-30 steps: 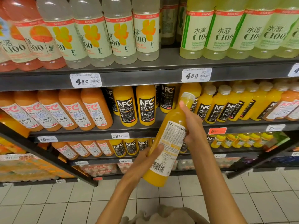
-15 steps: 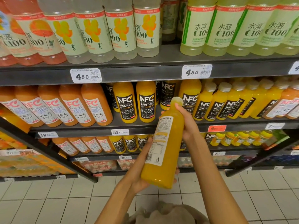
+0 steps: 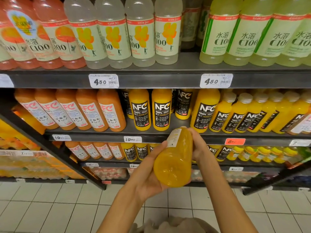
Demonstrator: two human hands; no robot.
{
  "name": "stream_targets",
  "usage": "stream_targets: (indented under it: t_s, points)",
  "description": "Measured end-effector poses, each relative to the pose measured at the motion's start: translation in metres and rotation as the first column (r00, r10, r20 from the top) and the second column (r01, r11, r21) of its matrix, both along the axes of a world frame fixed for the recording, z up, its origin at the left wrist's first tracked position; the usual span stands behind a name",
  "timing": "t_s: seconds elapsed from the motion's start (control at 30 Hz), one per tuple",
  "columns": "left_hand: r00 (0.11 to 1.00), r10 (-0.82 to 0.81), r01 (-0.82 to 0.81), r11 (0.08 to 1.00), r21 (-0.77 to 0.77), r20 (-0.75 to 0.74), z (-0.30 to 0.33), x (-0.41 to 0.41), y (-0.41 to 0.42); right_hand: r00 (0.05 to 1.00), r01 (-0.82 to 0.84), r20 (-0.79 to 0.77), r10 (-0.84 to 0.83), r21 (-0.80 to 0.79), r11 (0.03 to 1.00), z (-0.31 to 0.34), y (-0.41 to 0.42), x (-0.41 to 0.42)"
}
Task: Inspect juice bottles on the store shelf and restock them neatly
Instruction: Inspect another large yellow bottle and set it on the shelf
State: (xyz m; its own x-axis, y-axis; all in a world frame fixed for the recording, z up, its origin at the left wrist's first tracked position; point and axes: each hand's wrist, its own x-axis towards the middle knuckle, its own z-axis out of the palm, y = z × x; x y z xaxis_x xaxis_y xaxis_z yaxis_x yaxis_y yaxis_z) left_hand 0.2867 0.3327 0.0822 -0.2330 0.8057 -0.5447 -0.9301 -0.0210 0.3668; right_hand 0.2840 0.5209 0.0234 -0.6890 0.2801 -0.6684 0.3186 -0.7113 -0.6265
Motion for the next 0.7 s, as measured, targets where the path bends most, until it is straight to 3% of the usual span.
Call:
stream_targets:
  t_s: [0.23, 0.33, 0.4, 0.47, 0.7]
  points:
    - [0.97, -0.007, -0.009, 0.998, -0.061, -0.243, -0.02, -0.001, -0.004, 0.938, 0.238, -0.276, -0.209, 0.076, 0.968, 0.02, 0.009, 0.002]
    - [0.784, -0.163, 0.006, 0.967, -0.255, -0.6, -0.021, -0.014, -0.009, 0.905, 0.341, -0.317, -0.283, 0.144, 0.929, 0.029, 0.012, 0.008]
    - [0.611, -0.333, 0.079, 0.929, -0.363, -0.718, -0.025, -0.02, -0.006, 0.896, 0.368, -0.332, -0.294, 0.184, 0.911, 0.034, 0.01, 0.01]
    - [0.482, -0.394, 0.08, 0.909, -0.408, -0.783, -0.038, -0.02, -0.001, 0.893, 0.363, -0.372, -0.253, 0.263, 0.894, 0.037, 0.006, 0.012]
    - [0.433, -0.177, -0.054, 0.974, -0.221, -0.884, -0.07, -0.016, 0.007, 0.839, 0.294, -0.543, -0.016, 0.428, 0.855, 0.052, -0.001, 0.028]
